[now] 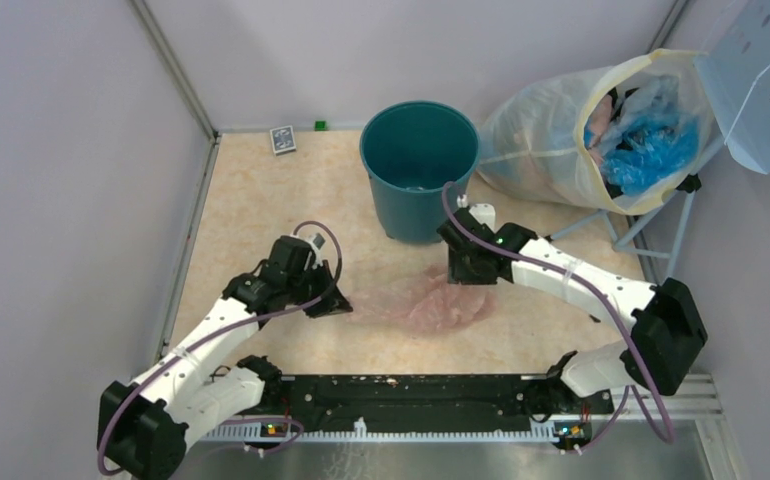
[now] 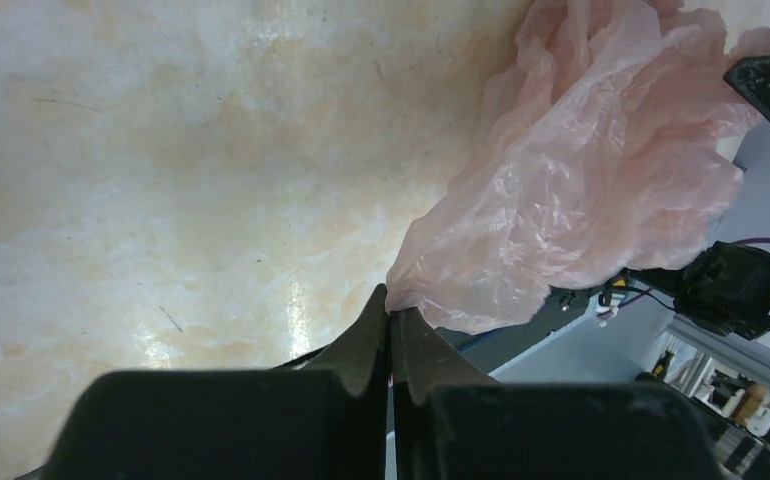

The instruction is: Put the trash bags into the trash bin

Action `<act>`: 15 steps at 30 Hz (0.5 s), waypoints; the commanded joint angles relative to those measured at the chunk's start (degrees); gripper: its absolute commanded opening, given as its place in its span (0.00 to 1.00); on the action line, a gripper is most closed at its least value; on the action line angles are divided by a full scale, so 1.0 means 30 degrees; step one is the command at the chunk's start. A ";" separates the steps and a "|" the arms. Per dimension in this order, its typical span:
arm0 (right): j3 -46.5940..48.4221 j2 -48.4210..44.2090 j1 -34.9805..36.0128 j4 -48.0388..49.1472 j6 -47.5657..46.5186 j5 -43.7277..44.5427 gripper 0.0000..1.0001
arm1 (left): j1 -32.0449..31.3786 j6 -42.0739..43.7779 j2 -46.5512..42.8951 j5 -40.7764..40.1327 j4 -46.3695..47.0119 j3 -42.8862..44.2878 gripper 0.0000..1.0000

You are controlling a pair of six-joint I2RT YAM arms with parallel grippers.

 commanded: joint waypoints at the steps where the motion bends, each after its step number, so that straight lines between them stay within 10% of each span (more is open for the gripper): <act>1: 0.0227 -0.1745 -0.0191 -0.1188 0.0626 0.1771 0.36 | 0.0108 0.0635 0.0275 -0.2062 -0.1455 0.1873 0.00; 5: 0.0088 -0.3892 -0.1711 -0.2176 0.0169 0.1547 0.01 | 0.0389 0.1243 0.1141 -0.4103 -0.3271 0.2989 0.00; 15: 0.2123 -0.7455 -0.6712 -0.3710 -0.1516 0.1041 0.00 | 0.3339 0.2705 0.1569 -0.8496 -0.5839 0.5855 0.00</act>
